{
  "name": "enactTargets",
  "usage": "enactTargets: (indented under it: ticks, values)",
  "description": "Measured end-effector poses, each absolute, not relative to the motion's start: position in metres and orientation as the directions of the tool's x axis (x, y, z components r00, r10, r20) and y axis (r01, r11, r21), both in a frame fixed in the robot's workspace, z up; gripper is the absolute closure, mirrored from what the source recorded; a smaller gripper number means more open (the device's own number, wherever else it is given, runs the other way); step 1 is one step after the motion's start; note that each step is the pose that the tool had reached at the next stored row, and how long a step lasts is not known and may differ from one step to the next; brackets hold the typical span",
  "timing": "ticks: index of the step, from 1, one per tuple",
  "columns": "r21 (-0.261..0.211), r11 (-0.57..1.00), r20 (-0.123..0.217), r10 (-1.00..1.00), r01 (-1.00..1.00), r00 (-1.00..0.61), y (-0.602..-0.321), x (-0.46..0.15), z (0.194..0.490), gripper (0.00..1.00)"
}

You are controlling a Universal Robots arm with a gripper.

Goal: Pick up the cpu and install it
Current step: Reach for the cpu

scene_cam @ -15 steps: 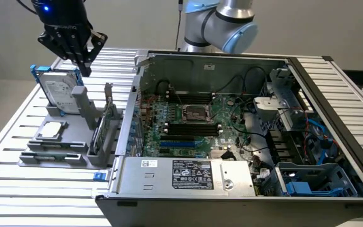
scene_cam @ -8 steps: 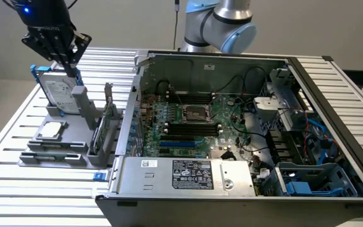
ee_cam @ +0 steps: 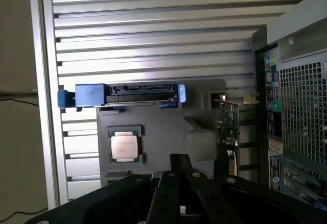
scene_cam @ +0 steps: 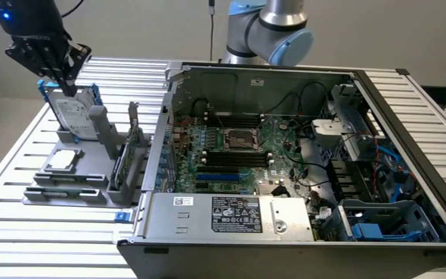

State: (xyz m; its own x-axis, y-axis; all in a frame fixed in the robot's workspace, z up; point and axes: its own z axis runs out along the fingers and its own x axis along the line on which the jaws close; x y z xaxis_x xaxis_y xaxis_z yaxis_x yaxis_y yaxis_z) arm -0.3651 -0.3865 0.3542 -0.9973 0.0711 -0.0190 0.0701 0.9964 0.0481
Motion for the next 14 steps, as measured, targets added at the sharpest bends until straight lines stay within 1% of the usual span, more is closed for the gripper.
enactTargets:
  ticks: [14]
  values:
    - [0.045,0.997,-0.019,0.071,0.07,-0.997,-0.379,-0.425,0.336,0.89]
